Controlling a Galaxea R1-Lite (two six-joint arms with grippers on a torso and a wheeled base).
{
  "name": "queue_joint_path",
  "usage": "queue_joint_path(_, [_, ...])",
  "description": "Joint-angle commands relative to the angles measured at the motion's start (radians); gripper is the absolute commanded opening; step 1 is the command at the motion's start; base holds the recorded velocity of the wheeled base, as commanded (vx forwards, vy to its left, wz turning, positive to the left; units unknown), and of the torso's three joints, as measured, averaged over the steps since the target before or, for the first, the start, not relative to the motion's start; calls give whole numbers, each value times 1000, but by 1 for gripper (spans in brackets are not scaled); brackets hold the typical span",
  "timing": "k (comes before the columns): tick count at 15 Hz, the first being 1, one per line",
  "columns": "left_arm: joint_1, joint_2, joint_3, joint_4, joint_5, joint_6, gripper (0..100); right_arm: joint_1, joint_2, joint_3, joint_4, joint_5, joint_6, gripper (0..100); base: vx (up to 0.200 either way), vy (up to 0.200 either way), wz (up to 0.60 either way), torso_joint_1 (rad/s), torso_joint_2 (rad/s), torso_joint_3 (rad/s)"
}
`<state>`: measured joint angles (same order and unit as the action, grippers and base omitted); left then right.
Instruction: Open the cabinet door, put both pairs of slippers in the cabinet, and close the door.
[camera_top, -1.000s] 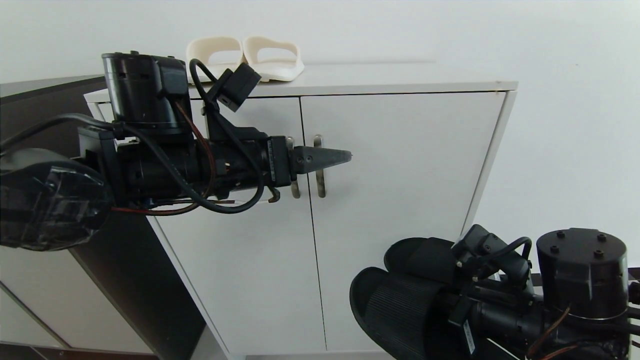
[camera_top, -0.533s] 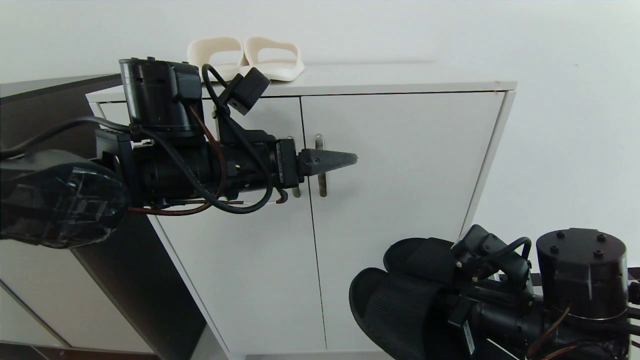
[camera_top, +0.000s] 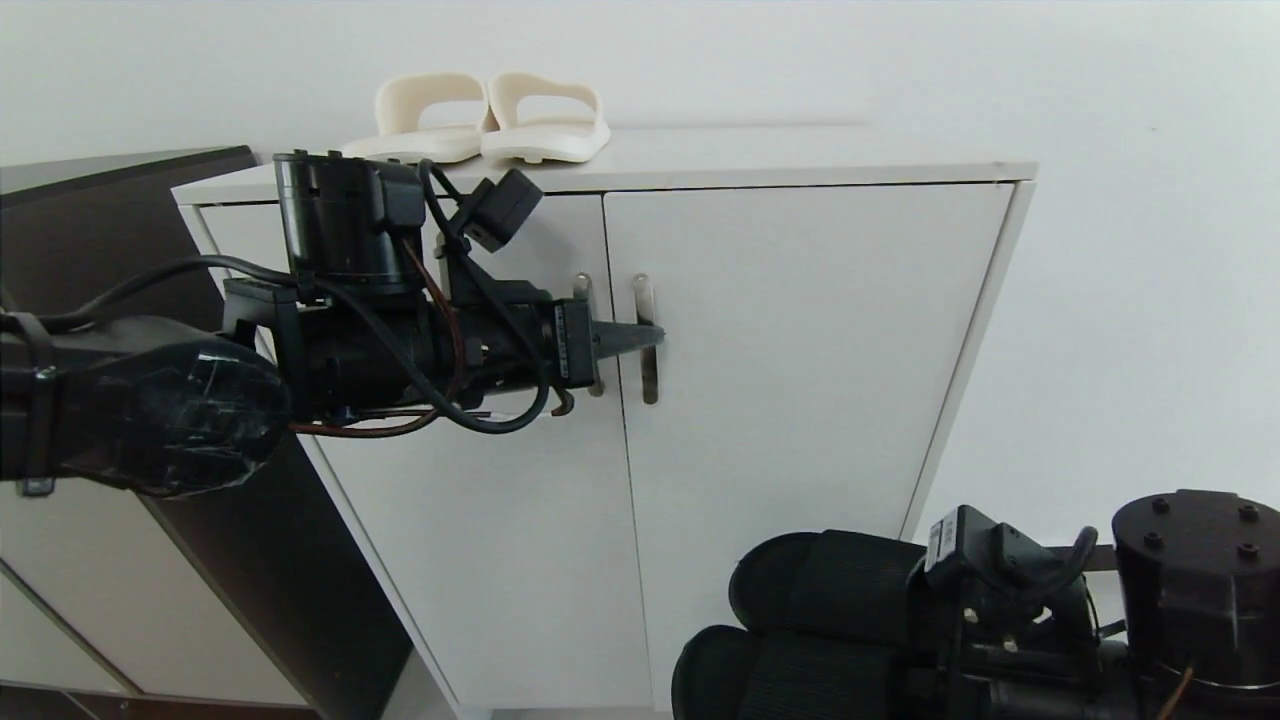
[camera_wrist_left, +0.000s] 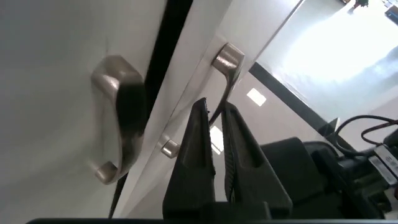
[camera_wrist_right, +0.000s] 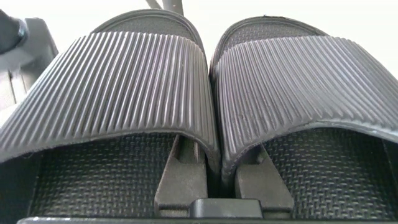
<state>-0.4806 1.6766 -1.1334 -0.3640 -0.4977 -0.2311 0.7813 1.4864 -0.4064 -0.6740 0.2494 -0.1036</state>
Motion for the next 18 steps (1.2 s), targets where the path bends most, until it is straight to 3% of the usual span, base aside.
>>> queue_joint_path(1, [-9, -74, 38, -1, -4, -1, 0, 3, -43, 29, -1, 19, -16, 0, 0, 0, 0, 0, 0, 0])
queue_joint_path(4, [-44, -176, 135, -1, -9, -2, 0, 10, -67, 69, -1, 108, -62, 0, 0, 0, 0, 0, 0, 0])
queue_joint_path(8, [-59, -255, 219, -1, -2, -2, 0, 13, -77, 77, -1, 110, -79, 0, 0, 0, 0, 0, 0, 0])
queue_joint_path(11, [-64, -411, 337, -1, -7, -1, 0, 15, -87, 77, -1, 111, -79, 0, 0, 0, 0, 0, 0, 0])
queue_joint_path(14, [16, -373, 310, -56, 4, -2, 0, 35, -104, 80, 1, 111, -79, 0, 0, 0, 0, 0, 0, 0])
queue_joint_path(18, [56, -201, 264, -191, 22, -8, 0, 38, -118, 80, 14, 107, -79, 0, 0, 0, 0, 0, 0, 0])
